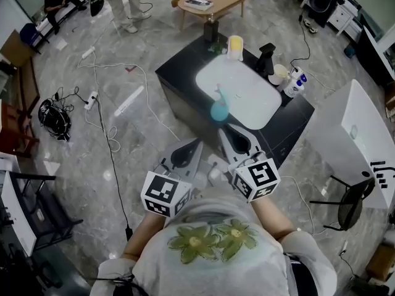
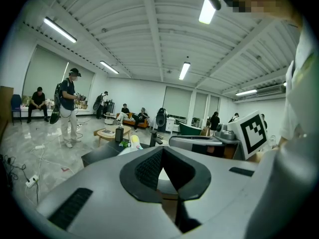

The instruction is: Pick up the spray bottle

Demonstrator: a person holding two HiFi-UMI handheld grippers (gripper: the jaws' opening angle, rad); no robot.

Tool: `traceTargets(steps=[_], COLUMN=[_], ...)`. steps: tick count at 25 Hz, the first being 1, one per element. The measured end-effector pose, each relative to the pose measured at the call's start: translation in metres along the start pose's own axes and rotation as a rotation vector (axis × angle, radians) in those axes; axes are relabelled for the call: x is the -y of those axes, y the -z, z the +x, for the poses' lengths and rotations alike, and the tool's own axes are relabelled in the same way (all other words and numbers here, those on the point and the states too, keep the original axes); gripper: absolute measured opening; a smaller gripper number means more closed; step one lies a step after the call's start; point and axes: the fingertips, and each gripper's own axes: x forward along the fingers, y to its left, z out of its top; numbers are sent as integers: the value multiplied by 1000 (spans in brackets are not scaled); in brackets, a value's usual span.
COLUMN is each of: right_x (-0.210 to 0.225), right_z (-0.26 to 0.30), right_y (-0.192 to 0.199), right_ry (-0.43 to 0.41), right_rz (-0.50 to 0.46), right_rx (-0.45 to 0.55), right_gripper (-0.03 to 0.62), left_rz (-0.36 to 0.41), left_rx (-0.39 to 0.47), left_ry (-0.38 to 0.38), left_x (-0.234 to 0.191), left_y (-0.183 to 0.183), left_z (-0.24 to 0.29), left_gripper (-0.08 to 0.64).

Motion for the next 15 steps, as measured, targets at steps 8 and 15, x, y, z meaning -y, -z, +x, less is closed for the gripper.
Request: traceTargets(steps=[8,15], right_x=[32,46], right_z=[33,51], right_y=[-2,4], right_ry=[27,27], right_rz=[9,14], right_rx=[-13,-30], right_gripper=[32,32], left_rz=[-5,8], left_rx=[-16,-17], left_ry=[-16,-31], left_x=[-29,-51], left_y=[-7,-14], left_z=[19,30], left_gripper=[9,9])
